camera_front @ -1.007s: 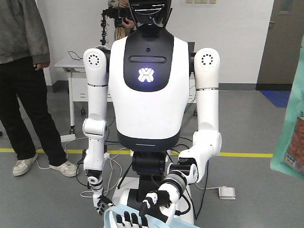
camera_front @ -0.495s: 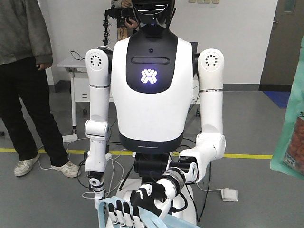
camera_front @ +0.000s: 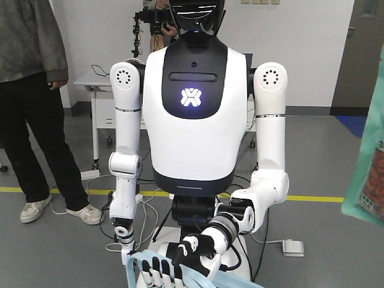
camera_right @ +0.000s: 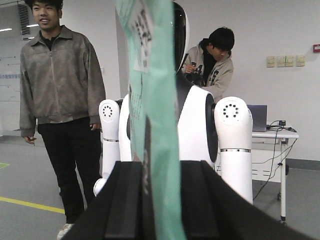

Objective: Pick snacks and fruit into basket

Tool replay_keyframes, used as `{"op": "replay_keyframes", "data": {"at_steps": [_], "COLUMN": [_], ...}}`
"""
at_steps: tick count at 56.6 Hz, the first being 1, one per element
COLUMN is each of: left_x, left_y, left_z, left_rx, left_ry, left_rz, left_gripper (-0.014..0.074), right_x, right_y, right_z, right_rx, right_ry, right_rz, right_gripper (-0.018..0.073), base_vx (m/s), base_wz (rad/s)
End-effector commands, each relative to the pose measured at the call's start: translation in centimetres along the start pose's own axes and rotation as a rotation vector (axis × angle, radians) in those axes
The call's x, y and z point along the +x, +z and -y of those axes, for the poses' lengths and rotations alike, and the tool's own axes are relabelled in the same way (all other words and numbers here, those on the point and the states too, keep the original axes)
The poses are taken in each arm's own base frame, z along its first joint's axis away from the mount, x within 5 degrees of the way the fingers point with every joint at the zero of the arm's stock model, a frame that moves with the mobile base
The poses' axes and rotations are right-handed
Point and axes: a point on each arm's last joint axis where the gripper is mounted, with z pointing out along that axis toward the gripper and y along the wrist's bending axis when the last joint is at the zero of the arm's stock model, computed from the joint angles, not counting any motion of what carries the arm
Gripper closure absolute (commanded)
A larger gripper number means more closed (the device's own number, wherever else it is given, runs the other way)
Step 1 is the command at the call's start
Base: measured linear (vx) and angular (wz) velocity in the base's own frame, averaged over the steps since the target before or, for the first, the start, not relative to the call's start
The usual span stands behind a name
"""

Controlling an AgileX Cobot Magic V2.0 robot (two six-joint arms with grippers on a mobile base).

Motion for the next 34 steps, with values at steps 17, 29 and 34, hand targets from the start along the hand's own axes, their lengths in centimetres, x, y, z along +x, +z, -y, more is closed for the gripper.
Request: {"op": "replay_keyframes", "data": {"at_steps": [17,29,34], "left_x": [-1.87,-1.87,-1.87], "left_y": [-0.15,-0.15,-0.15], "left_z": [0.46,0.46,0.46], "left_rx": [0.039,0.039,0.039], "left_ry": [0.002,0.002,0.002], "left_rz": [0.119,0.119,0.119], "left_gripper": [0.0594,0.0594,0.0594], "right_x": [-1.28,-1.28,-1.28], "right_y": [0.01,0.01,0.01], "right_z": [0.22,0.22,0.22], "right_rx": [0.027,0.026,0.026], "right_ry": [-0.069,-0.069,-0.069], "right_rz": [0.042,0.041,0.041], "right_gripper": [0.0568,0.0568,0.0568], "base_vx": [0.03,0.00,0.00], "base_wz": [0.00,0.00,0.00]}}
